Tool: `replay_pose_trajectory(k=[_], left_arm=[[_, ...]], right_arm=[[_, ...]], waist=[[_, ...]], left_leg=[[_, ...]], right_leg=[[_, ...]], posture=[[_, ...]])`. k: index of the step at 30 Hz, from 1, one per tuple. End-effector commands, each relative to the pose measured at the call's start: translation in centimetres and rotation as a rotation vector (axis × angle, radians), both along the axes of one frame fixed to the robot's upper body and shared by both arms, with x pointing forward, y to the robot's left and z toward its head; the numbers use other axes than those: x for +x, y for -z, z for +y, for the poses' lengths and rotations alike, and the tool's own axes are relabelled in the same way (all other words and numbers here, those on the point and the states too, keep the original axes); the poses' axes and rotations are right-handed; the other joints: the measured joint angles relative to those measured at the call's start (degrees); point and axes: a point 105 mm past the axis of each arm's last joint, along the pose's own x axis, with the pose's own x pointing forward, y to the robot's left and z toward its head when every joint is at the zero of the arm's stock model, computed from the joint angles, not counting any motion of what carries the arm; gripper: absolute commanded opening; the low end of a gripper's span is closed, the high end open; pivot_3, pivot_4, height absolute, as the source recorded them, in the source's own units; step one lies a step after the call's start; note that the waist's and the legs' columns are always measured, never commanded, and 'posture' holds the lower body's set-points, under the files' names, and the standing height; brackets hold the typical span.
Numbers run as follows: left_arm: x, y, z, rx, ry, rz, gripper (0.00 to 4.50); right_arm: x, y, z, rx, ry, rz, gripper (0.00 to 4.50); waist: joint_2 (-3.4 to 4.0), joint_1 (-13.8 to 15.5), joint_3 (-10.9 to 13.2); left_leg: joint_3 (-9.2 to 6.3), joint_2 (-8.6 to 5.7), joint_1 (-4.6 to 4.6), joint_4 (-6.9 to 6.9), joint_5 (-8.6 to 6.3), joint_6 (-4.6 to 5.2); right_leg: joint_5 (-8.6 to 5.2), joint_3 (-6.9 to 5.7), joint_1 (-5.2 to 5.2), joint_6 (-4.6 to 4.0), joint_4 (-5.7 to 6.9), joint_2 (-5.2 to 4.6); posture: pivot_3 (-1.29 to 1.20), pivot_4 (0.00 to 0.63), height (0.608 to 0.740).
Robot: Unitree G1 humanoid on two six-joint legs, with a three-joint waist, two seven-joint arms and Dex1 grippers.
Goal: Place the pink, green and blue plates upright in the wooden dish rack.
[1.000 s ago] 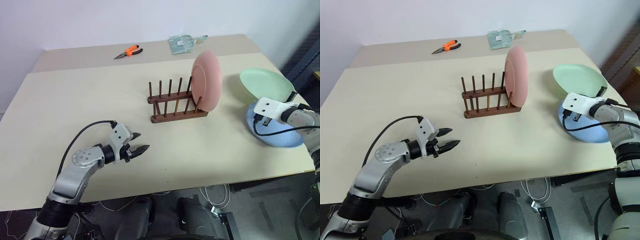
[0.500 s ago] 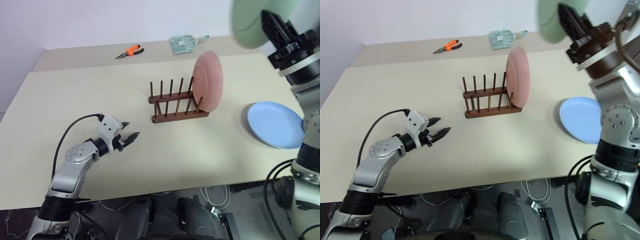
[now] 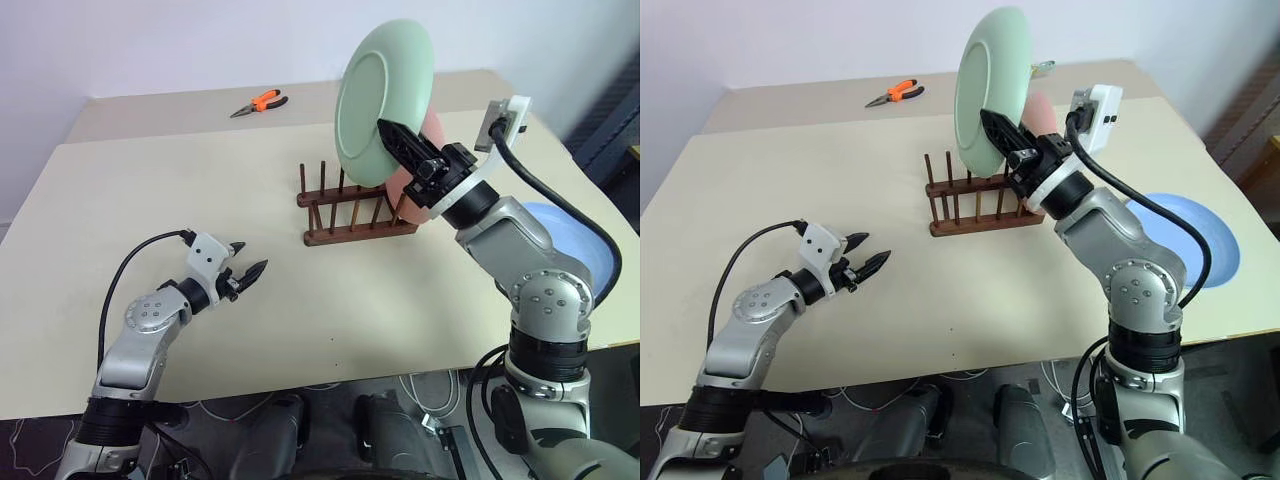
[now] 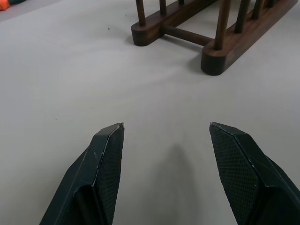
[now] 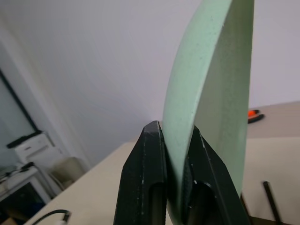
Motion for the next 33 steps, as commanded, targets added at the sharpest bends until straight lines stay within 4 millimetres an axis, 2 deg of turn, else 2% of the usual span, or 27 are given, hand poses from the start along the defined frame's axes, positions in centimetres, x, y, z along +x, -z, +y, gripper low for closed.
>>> replay_pose_trajectory(k=[1,6,9,12,16,20,24,25,29,31,33], left_arm=[[-0.2,-1.2,-0.5,0.003,0.022,-0.048,2.97],[-0.1,-1.2,-0.8,0.002,0.031,-0.048,2.97],[0.0,-1.2,-1.0,0.002,0.033,-0.048,2.97],[0.0,-1.2,-1.1,0.003,0.037,-0.049,2.97],[-0.1,-1.1,-1.2,0.006,0.040,-0.047,2.97],[-0.2,-1.0,-1.2,0.007,0.043,-0.041,2.97],[-0.2,-0.9,-1.3,0.007,0.047,-0.038,2.97],[-0.2,-0.9,-1.3,0.006,0.047,-0.038,2.97],[-0.2,-0.9,-1.4,0.005,0.053,-0.038,2.97],[-0.2,-0.8,-1.4,0.003,0.055,-0.036,2.97],[-0.1,-0.7,-1.6,0.003,0.065,-0.032,2.97]], right_arm=[[0.0,0.2,0.3,-0.032,0.016,-0.022,0.01],[1.4,2.4,0.2,-0.135,0.074,0.033,0.01],[1.7,2.9,0.2,-0.160,0.080,0.036,0.01],[2.1,3.1,0.3,-0.213,0.095,0.020,1.19],[2.4,2.8,0.2,-0.325,0.147,-0.065,3.18],[2.3,2.0,0.2,-0.481,0.172,-0.202,3.18],[1.9,0.7,-0.3,-0.534,0.185,-0.305,3.18],[1.6,-0.2,-0.5,-0.544,0.189,-0.350,3.18],[1.0,-5.4,-3.6,-0.513,0.299,-0.496,3.18],[1.4,-6.9,-6.5,-0.460,0.379,-0.463,3.18],[2.4,-7.2,-10.7,-0.461,0.536,-0.390,3.72]], waist=[[0.00,0.00,0.00],[0.00,-0.02,0.00],[0.00,-0.03,0.00],[0.00,-0.02,0.00],[0.00,-0.02,0.00],[0.00,-0.01,0.00],[-0.01,0.00,0.00],[-0.01,-0.01,0.00],[-0.01,0.08,0.03],[-0.04,0.12,0.01],[-0.08,0.21,-0.01]], left_leg=[[0.00,0.00,0.00,0.00,0.00,0.00],[0.00,0.00,0.00,0.01,0.00,0.00],[0.00,0.00,0.00,0.00,0.00,0.00],[0.00,0.00,0.00,0.00,0.00,0.00],[0.00,0.00,0.00,0.01,0.00,0.00],[0.00,0.00,0.00,0.01,0.00,0.00],[0.00,0.00,0.00,0.01,0.00,-0.01],[0.00,0.00,0.00,0.02,0.00,0.00],[0.00,-0.01,0.00,0.04,0.00,-0.01],[0.00,-0.01,0.00,0.02,-0.01,-0.01],[-0.02,0.00,0.00,0.03,-0.01,-0.01]], right_leg=[[0.00,0.00,0.00,0.00,0.00,0.00],[0.00,0.00,0.00,0.00,0.00,0.00],[0.00,0.00,0.00,-0.01,-0.01,0.00],[0.01,-0.01,0.00,0.01,-0.01,0.00],[0.01,-0.01,0.00,0.02,0.00,0.00],[0.01,-0.02,0.01,0.03,-0.01,0.01],[0.01,-0.04,0.01,0.04,-0.01,0.00],[0.01,-0.03,0.02,0.04,-0.02,0.00],[0.01,-0.04,0.02,0.03,-0.02,0.00],[0.01,-0.05,0.03,0.04,-0.04,-0.01],[0.01,-0.08,0.08,0.03,-0.09,-0.01]], posture=[[0.00,0.150,0.729],[0.00,0.150,0.729],[0.00,0.150,0.729],[0.00,0.150,0.729],[0.00,0.150,0.729],[0.00,0.150,0.729],[0.00,0.150,0.729],[0.00,0.150,0.729],[0.00,0.150,0.729],[0.00,0.150,0.729],[0.00,0.150,0.729]])
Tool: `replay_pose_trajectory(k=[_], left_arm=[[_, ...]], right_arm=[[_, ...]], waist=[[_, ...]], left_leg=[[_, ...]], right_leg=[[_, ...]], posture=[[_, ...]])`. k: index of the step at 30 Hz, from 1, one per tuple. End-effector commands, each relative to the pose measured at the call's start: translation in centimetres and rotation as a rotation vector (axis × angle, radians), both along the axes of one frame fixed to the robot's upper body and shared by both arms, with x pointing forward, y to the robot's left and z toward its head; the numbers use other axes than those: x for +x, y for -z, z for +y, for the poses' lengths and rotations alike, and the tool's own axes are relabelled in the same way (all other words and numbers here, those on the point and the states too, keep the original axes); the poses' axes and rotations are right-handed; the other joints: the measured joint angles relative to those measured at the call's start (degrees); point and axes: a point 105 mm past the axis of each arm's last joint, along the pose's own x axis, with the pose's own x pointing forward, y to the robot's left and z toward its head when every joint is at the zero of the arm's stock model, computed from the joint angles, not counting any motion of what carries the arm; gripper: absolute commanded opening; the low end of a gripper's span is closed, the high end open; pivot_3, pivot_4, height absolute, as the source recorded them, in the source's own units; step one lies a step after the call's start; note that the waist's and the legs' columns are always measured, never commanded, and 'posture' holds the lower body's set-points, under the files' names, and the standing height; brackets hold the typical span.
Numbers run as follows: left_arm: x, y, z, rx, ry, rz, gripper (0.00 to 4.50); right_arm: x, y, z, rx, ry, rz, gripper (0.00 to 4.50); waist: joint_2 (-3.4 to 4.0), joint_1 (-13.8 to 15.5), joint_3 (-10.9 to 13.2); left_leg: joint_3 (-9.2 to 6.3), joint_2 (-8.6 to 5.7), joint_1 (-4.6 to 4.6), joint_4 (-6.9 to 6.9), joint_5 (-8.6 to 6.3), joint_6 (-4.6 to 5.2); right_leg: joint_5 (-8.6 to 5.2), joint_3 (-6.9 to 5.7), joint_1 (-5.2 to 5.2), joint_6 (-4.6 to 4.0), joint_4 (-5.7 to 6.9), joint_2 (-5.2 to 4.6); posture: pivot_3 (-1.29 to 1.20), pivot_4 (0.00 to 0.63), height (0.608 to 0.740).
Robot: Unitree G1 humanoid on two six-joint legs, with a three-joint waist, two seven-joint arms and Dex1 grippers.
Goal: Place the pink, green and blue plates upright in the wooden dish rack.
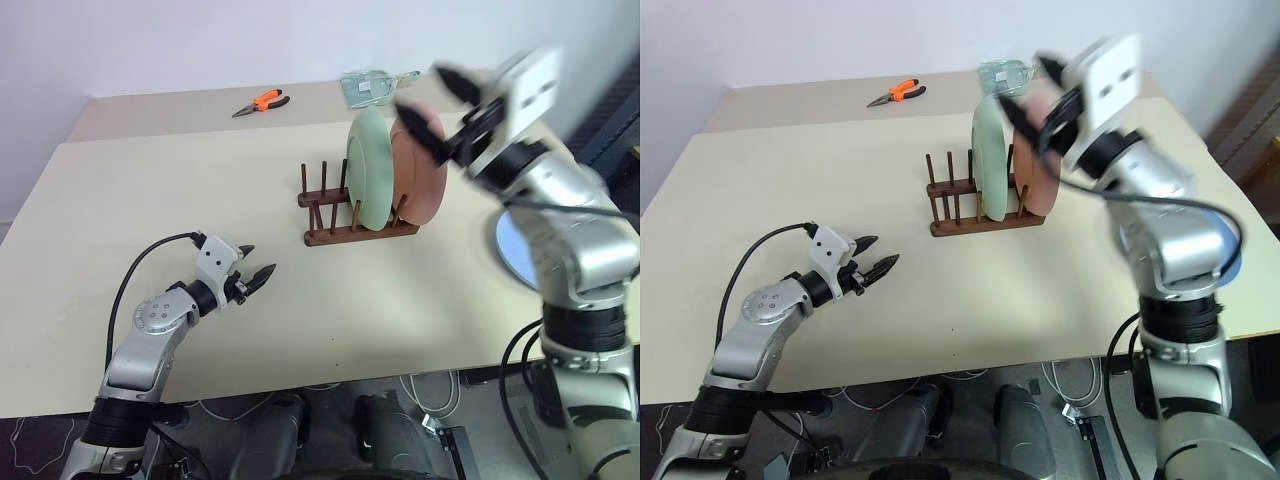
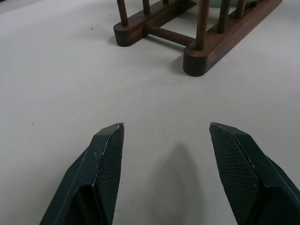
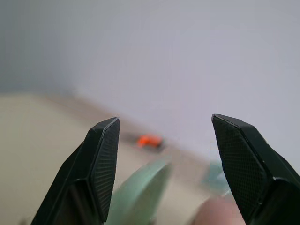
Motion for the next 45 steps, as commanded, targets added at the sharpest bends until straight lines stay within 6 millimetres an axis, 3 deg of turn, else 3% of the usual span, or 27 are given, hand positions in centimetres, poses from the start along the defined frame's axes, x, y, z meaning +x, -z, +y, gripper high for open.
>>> replay_pose_trajectory(k=[1,2,3,5,11,18,20,26,27,29,31,35,38,41,43,45], left_arm=[[0.1,-1.1,-0.5,0.002,0.028,-0.046,2.97],[0.2,-1.0,-0.7,0.002,0.036,-0.044,2.97],[0.3,-1.0,-0.9,0.001,0.046,-0.042,2.97],[0.4,-1.0,-1.4,-0.002,0.066,-0.042,2.97],[0.7,-0.9,-2.2,0.004,0.105,-0.039,2.97],[0.6,-0.6,-2.8,0.010,0.134,-0.031,2.97],[0.6,-0.6,-2.9,0.010,0.137,-0.030,2.97],[0.4,-0.4,-2.8,0.010,0.134,-0.027,2.97],[0.4,-0.4,-2.7,0.010,0.131,-0.026,2.97],[0.4,-0.4,-2.6,0.010,0.126,-0.025,2.97],[0.4,-0.3,-2.5,0.010,0.118,-0.025,2.97],[0.5,-0.3,-2.1,0.012,0.102,-0.027,2.97],[0.8,-0.4,-1.5,0.017,0.076,-0.035,2.97],[1.2,-0.6,-0.8,0.025,0.044,-0.054,2.97],[1.6,-0.8,-0.3,0.026,0.018,-0.070,2.97],[2.0,-1.1,0.6,0.028,-0.024,-0.093,2.97]], right_arm=[[1.0,-0.9,-6.7,0.085,0.234,0.013,4.03],[1.4,-0.2,-8.7,0.103,0.306,0.053,4.44],[1.8,1.2,-10.4,0.097,0.365,0.120,4.44],[1.8,4.7,-11.9,-0.023,0.435,0.235,4.44],[0.3,13.4,-12.1,-0.173,0.462,0.530,4.44],[-0.9,20.3,-13.9,-0.232,0.601,0.750,4.44],[-1.0,20.9,-14.3,-0.248,0.628,0.764,3.66],[-0.6,21.4,-15.2,-0.266,0.691,0.772,0.51],[-0.4,21.3,-15.1,-0.258,0.693,0.768,0.06],[0.0,20.8,-14.9,-0.248,0.693,0.756,0.06],[0.8,18.4,-14.2,-0.224,0.670,0.657,0.06],[2.2,11.1,-12.9,-0.157,0.636,0.371,0.06],[1.9,4.1,-10.7,-0.060,0.513,0.135,0.06],[0.2,-1.6,-7.4,0.095,0.286,-0.023,0.06],[-1.3,-3.6,-5.0,0.202,0.074,-0.040,0.06],[-3.5,-5.3,-1.3,0.288,-0.212,-0.030,0.06]], waist=[[-0.04,0.05,-0.02],[-0.04,0.04,-0.02],[-0.04,0.03,-0.02],[-0.05,0.24,-0.02],[0.14,-0.60,0.00],[0.12,-0.05,0.00],[0.12,0.06,0.00],[0.12,-0.13,0.00],[0.12,-0.17,0.00],[0.12,-0.20,0.00],[0.12,-0.16,0.00],[0.15,-0.21,0.03],[0.17,-0.17,0.04],[0.15,-0.14,0.06],[0.13,-0.15,0.05],[0.12,-0.16,0.05]], left_leg=[[-0.01,0.00,0.00,0.01,0.00,0.00],[0.00,0.00,0.00,0.02,0.00,0.01],[0.00,-0.01,0.00,0.01,0.00,0.01],[0.00,-0.01,0.00,-0.01,0.00,0.02],[0.13,0.02,-0.01,-0.05,-0.01,0.05],[0.13,0.03,0.00,0.05,-0.01,0.05],[0.13,0.02,0.00,0.06,-0.01,0.05],[0.12,0.02,0.00,0.05,-0.01,0.05],[0.12,0.02,0.00,0.04,-0.01,0.04],[0.13,0.02,0.00,0.06,-0.01,0.05],[0.12,0.02,0.00,0.06,-0.01,0.05],[0.13,0.01,0.00,0.06,-0.01,0.04],[0.13,0.01,0.00,0.04,-0.01,0.04],[0.12,0.03,0.00,-0.03,-0.01,0.04],[0.09,0.03,0.00,-0.04,-0.01,0.04],[0.07,0.03,0.00,-0.02,-0.02,0.05]], right_leg=[[-0.01,-0.01,0.03,-0.02,-0.05,0.00],[-0.03,-0.01,0.06,-0.05,-0.09,-0.01],[-0.06,0.00,0.07,-0.12,-0.14,-0.01],[-0.08,-0.01,0.09,-0.15,-0.16,-0.02],[-0.01,0.11,-0.05,-0.01,-0.01,-0.03],[-0.05,0.09,0.00,-0.03,0.01,-0.01],[-0.06,0.08,0.00,-0.04,0.00,-0.03],[-0.03,0.07,0.01,0.01,0.00,-0.01],[-0.03,0.08,0.01,0.01,0.00,-0.01],[-0.03,0.09,0.01,0.02,0.00,-0.01],[-0.03,0.08,0.01,0.02,0.01,-0.01],[-0.02,0.08,0.00,0.05,0.00,-0.01],[-0.01,0.08,-0.02,0.06,0.02,0.00],[-0.02,0.05,-0.03,0.08,0.01,0.01],[-0.02,0.04,-0.03,0.08,0.01,0.01],[-0.02,0.05,-0.02,0.08,0.01,0.00]], posture=[[0.00,0.150,0.729],[0.00,0.150,0.729],[0.00,0.150,0.729],[0.00,0.150,0.729],[0.00,0.150,0.729],[0.00,0.150,0.729],[0.00,0.150,0.729],[0.00,0.150,0.729],[0.00,0.150,0.729],[0.00,0.150,0.729],[0.00,0.150,0.729],[0.00,0.150,0.729],[0.00,0.150,0.729],[0.00,0.150,0.729],[0.00,0.150,0.729],[0.00,0.150,0.729]])
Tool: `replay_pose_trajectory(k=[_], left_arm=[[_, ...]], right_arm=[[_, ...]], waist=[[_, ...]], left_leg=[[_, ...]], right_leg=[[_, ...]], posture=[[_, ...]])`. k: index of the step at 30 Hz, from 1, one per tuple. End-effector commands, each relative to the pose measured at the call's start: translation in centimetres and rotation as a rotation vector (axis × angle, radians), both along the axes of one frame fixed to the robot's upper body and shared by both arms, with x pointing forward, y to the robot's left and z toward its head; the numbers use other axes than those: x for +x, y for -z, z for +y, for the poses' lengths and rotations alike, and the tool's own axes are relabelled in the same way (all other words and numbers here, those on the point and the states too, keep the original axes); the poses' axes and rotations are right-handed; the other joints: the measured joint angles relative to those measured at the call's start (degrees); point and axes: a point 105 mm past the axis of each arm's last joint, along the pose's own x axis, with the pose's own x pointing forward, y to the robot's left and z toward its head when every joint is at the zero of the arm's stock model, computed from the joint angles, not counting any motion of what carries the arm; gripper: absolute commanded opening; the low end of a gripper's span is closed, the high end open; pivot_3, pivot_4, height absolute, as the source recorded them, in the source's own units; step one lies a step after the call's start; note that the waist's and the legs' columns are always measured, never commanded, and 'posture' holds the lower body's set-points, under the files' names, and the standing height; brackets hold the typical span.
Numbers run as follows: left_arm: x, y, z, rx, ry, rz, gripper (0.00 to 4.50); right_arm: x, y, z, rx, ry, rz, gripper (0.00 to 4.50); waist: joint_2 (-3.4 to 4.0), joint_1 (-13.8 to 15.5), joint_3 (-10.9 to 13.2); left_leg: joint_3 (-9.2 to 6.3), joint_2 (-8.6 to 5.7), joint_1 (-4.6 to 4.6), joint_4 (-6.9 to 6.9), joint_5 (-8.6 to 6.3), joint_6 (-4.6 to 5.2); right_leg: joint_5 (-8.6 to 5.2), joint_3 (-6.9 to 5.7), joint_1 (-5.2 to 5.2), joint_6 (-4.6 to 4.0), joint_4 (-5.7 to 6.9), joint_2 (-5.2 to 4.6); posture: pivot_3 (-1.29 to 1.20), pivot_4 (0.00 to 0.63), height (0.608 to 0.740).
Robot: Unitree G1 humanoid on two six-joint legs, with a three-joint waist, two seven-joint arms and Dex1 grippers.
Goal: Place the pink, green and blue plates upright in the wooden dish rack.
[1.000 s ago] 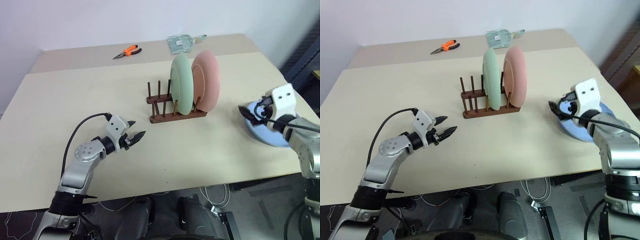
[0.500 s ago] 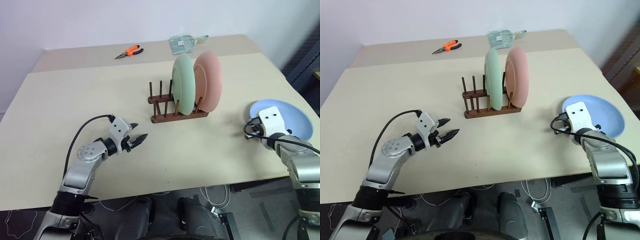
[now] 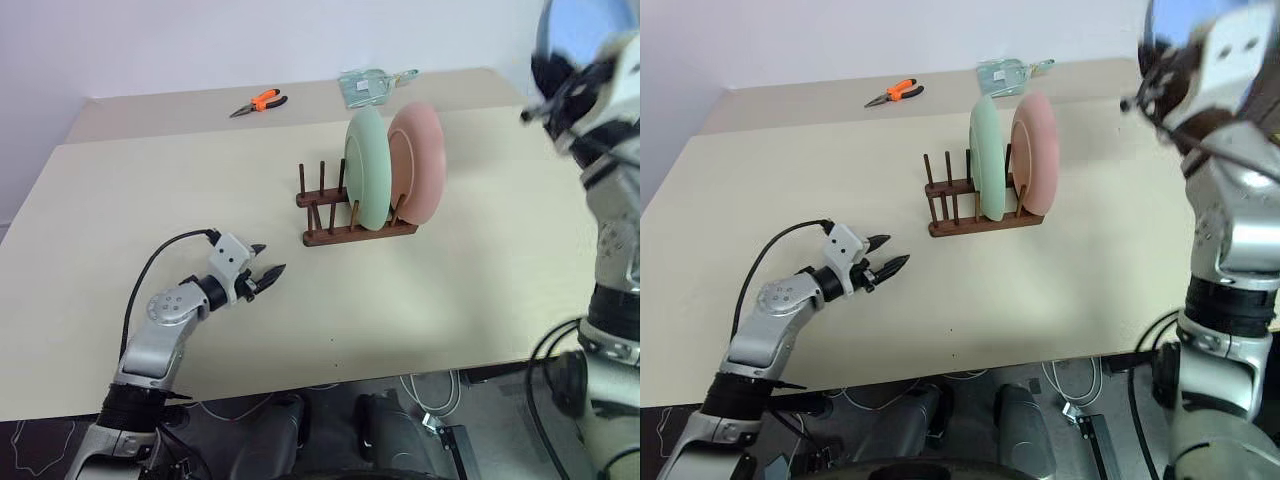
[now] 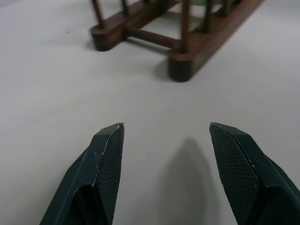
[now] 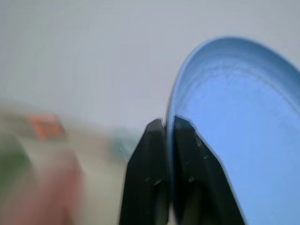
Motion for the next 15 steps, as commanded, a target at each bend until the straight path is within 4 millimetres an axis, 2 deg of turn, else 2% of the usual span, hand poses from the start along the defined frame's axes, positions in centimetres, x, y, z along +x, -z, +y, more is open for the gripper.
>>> replay_pose_trajectory(k=[1,3,6,9,10,12,14,15], left_arm=[[1.0,-1.6,1.8,0.010,-0.077,-0.085,2.97],[1.2,-1.7,2.8,0.010,-0.120,-0.098,2.97],[1.0,-1.4,4.6,0.026,-0.168,-0.102,2.97],[0.8,-1.2,5.0,0.030,-0.171,-0.101,2.97],[0.7,-1.1,5.0,0.033,-0.171,-0.100,2.97],[0.1,-1.0,4.8,0.032,-0.166,-0.099,2.97],[-0.2,-1.0,4.6,0.024,-0.164,-0.097,2.97],[-0.2,-1.1,4.6,0.020,-0.165,-0.096,2.97]], right_arm=[[-4.3,-3.0,5.4,0.127,-0.438,-0.068,0.06],[-5.5,-3.3,7.9,0.242,-0.634,-0.039,0.06],[-6.9,-1.9,12.7,0.388,-0.941,0.089,0.06],[-7.1,-1.3,14.0,0.460,-1.013,0.158,0.06],[-6.7,-1.0,14.3,0.484,-1.012,0.189,0.06],[-4.0,2.0,16.0,0.600,-0.968,0.380,0.06],[-2.7,4.0,17.0,0.654,-0.936,0.490,0.06],[-2.5,4.4,17.1,0.664,-0.929,0.513,0.06]], waist=[[0.00,-0.02,0.00],[0.00,-0.09,0.00],[0.00,-0.42,-0.01],[0.02,-0.23,-0.01],[0.02,0.01,-0.01],[-0.09,-0.13,-0.12],[-0.12,-0.41,-0.15],[-0.10,-0.43,-0.13]], left_leg=[[0.00,0.00,0.00,0.01,0.00,0.00],[-0.01,0.00,0.00,0.01,0.00,0.00],[-0.03,0.01,0.01,-0.06,0.00,0.00],[-0.02,-0.02,-0.01,-0.08,0.00,0.00],[-0.02,-0.04,-0.02,-0.05,0.00,0.00],[-0.02,-0.08,-0.03,-0.02,0.00,0.01],[-0.02,-0.07,0.05,-0.07,-0.01,0.00],[-0.02,-0.07,0.04,-0.07,-0.01,0.00]], right_leg=[[0.00,0.01,0.00,0.00,0.00,0.00],[0.00,0.01,-0.01,-0.01,0.02,0.00],[0.00,0.03,-0.07,-0.02,0.08,0.01],[0.01,0.06,-0.15,-0.03,0.12,0.00],[0.01,0.05,-0.15,-0.03,0.12,-0.02],[0.01,0.05,-0.17,-0.02,0.10,-0.05],[0.01,0.07,-0.13,-0.03,0.10,-0.03],[0.02,0.08,-0.12,-0.04,0.13,-0.03]], posture=[[0.00,0.150,0.729],[0.00,0.150,0.729],[0.00,0.150,0.729],[0.00,0.150,0.729],[0.00,0.150,0.729],[0.00,0.150,0.729],[0.00,0.150,0.729],[0.00,0.150,0.729]])
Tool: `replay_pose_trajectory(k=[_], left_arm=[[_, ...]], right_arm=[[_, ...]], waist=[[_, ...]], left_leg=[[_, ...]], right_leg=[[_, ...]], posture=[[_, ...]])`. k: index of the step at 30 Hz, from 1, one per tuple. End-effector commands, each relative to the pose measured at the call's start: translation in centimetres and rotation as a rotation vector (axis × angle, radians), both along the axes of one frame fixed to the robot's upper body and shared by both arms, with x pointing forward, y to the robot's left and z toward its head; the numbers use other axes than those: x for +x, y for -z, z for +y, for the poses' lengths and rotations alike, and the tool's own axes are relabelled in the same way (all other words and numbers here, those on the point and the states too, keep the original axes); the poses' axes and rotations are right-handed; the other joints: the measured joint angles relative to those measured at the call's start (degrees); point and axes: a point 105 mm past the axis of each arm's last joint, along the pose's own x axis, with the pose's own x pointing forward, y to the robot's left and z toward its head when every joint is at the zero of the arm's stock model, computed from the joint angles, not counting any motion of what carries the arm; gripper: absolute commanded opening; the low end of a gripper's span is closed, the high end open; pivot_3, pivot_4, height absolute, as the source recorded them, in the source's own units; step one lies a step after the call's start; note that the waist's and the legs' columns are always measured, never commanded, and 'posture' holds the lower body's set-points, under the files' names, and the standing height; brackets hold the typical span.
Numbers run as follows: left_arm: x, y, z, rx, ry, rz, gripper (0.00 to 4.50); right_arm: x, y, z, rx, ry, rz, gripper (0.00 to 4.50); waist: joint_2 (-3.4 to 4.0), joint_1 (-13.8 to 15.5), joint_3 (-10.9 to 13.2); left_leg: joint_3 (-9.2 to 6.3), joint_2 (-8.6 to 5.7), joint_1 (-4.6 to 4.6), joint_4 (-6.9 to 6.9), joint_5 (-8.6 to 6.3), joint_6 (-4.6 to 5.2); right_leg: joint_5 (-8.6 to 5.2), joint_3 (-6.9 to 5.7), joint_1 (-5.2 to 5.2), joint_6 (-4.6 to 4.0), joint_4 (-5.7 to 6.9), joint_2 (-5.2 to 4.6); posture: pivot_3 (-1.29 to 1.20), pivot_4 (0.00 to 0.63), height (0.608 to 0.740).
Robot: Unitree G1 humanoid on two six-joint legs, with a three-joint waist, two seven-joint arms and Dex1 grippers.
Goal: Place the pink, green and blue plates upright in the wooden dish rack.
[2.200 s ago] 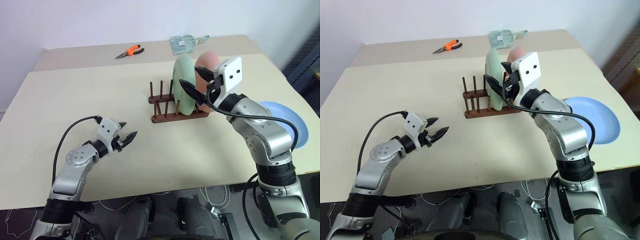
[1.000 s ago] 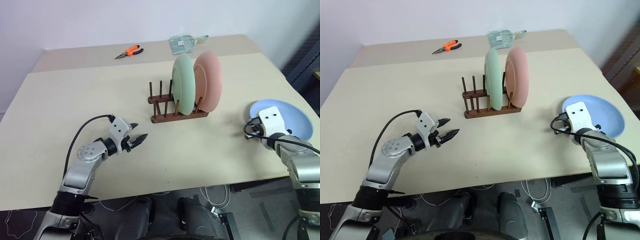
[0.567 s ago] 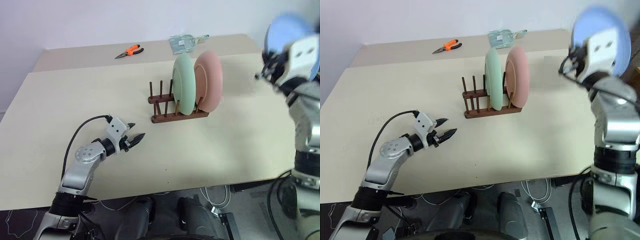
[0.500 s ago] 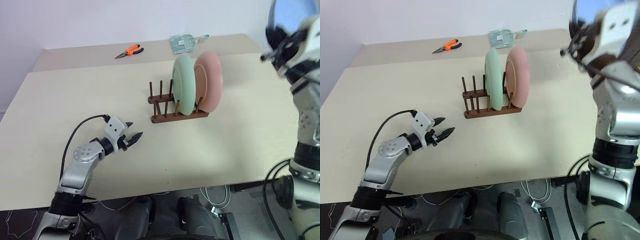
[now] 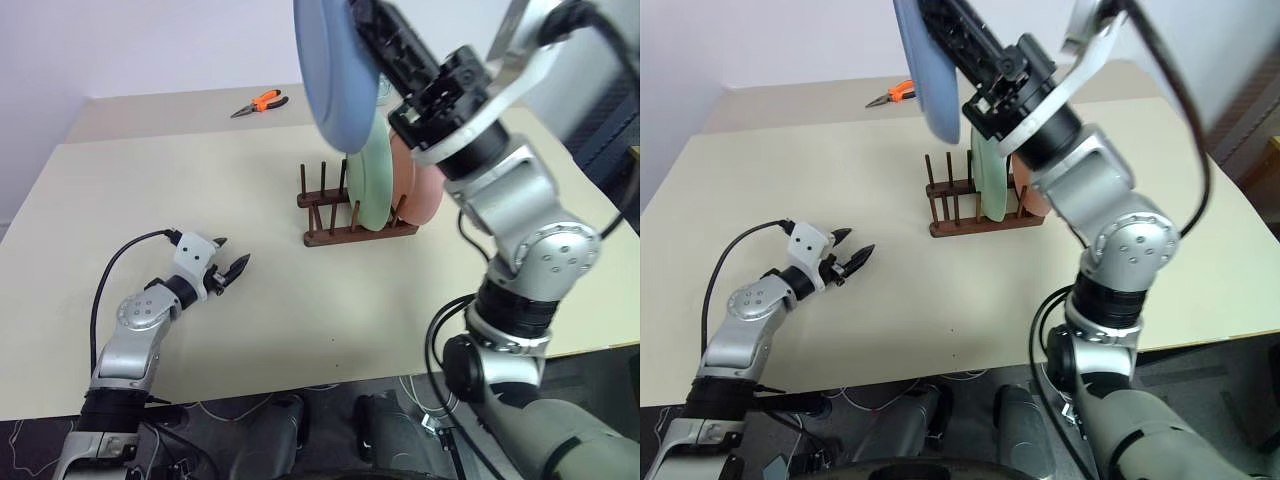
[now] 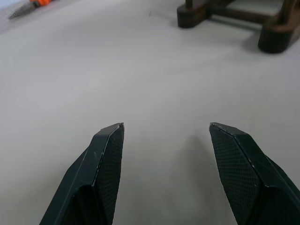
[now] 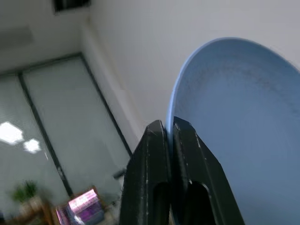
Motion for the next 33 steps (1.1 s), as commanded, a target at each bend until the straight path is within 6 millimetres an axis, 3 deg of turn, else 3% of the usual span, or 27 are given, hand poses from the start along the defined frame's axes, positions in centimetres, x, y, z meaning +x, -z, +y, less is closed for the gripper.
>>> replay_pose_trajectory(k=[1,6,11,15,18,24,29,33], left_arm=[[-0.2,-1.7,-0.4,-0.007,0.012,-0.061,2.97],[-1.0,-1.6,-1.4,-0.028,0.051,-0.041,2.97],[-1.3,-1.4,-1.9,-0.036,0.077,-0.024,2.97],[-1.2,-1.4,-2.6,-0.039,0.092,-0.020,2.97],[-1.2,-1.4,-2.9,-0.041,0.099,-0.019,2.97],[-1.3,-1.4,-3.1,-0.041,0.105,-0.017,2.97],[-1.4,-1.4,-3.3,-0.043,0.107,-0.014,2.97],[-1.3,-1.4,-2.8,-0.036,0.079,-0.017,2.97]], right_arm=[[1.2,1.8,0.9,-0.021,0.004,0.117,0.06],[2.0,3.6,1.9,-0.047,0.012,0.208,0.06],[2.7,3.9,1.8,-0.051,0.044,0.230,0.06],[4.5,5.1,1.3,-0.074,0.106,0.291,0.06],[5.3,5.4,1.3,-0.105,0.128,0.295,1.01],[5.5,4.6,1.4,-0.225,0.193,0.161,3.98],[3.3,0.5,1.3,-0.424,0.293,-0.282,3.98],[2.7,-2.9,-2.9,-0.437,0.461,-0.482,3.98]], waist=[[0.04,0.04,0.03],[0.06,-0.22,0.05],[0.06,-1.00,0.05],[0.06,-1.07,0.05],[0.06,-1.07,0.05],[0.06,-1.06,0.05],[0.06,-1.01,0.06],[0.04,-0.86,0.05]], left_leg=[[0.00,0.00,-0.01,0.00,0.00,0.00],[0.00,0.00,-0.08,-0.06,0.01,-0.01],[0.00,0.01,-0.08,-0.08,0.01,-0.01],[0.00,0.01,-0.07,-0.09,0.01,-0.01],[0.00,0.01,-0.07,-0.09,0.01,-0.01],[0.01,0.01,-0.07,-0.10,0.01,-0.01],[0.02,0.00,-0.09,-0.07,0.01,-0.01],[0.02,0.01,-0.09,-0.08,0.01,-0.01]], right_leg=[[0.00,0.00,-0.02,0.00,0.04,0.00],[0.00,0.00,-0.16,0.00,0.04,0.02],[0.00,-0.01,-0.15,0.00,0.05,0.03],[0.00,-0.01,-0.17,0.00,0.05,0.05],[0.00,-0.01,-0.16,0.00,0.05,0.05],[0.00,-0.01,-0.18,0.00,0.05,0.05],[0.00,-0.02,-0.18,0.00,0.03,0.03],[0.00,-0.03,-0.14,0.01,0.00,0.03]], posture=[[0.00,0.150,0.729],[0.00,0.150,0.729],[0.00,0.150,0.729],[0.00,0.150,0.729],[0.00,0.150,0.729],[0.00,0.150,0.729],[0.00,0.150,0.729],[0.00,0.150,0.729]])
